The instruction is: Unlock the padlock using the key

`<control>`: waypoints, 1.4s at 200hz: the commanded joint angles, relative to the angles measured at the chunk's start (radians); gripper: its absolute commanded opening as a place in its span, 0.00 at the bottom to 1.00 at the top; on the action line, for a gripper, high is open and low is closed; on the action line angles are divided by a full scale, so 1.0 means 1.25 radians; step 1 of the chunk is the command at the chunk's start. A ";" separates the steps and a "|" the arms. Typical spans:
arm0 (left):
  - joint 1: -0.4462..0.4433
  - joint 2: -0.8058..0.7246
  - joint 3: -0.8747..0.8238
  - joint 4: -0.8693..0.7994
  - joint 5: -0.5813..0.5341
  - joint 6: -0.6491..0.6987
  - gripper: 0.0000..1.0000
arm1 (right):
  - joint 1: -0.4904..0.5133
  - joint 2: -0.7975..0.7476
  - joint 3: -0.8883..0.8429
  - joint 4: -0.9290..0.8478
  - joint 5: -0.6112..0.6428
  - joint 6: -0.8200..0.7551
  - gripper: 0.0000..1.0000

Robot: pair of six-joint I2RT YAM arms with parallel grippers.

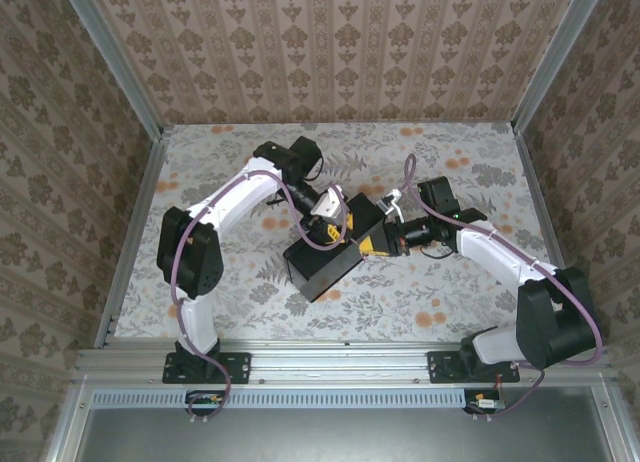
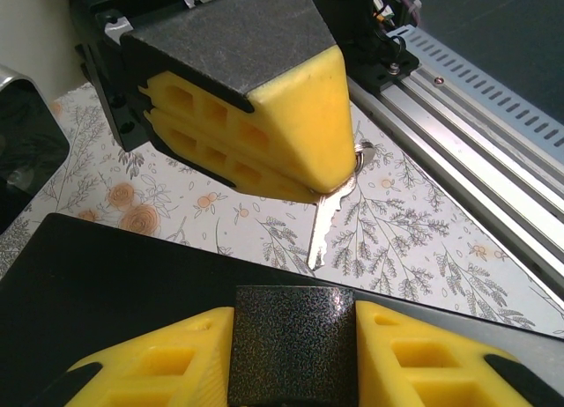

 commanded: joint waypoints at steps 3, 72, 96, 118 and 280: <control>0.000 -0.040 -0.009 -0.006 0.028 0.004 0.35 | -0.001 0.031 0.032 -0.037 0.004 -0.029 0.00; 0.001 -0.048 -0.028 0.005 0.026 0.001 0.36 | -0.011 0.036 0.031 -0.044 0.018 -0.032 0.00; -0.001 -0.048 -0.027 0.005 0.023 0.001 0.36 | -0.011 0.037 0.029 -0.030 0.012 -0.025 0.00; 0.002 -0.044 -0.030 0.013 0.013 -0.006 0.36 | -0.009 0.018 0.021 -0.012 -0.014 -0.029 0.00; 0.003 -0.058 -0.048 0.035 0.011 -0.008 0.36 | -0.003 0.040 0.047 -0.031 0.000 -0.041 0.00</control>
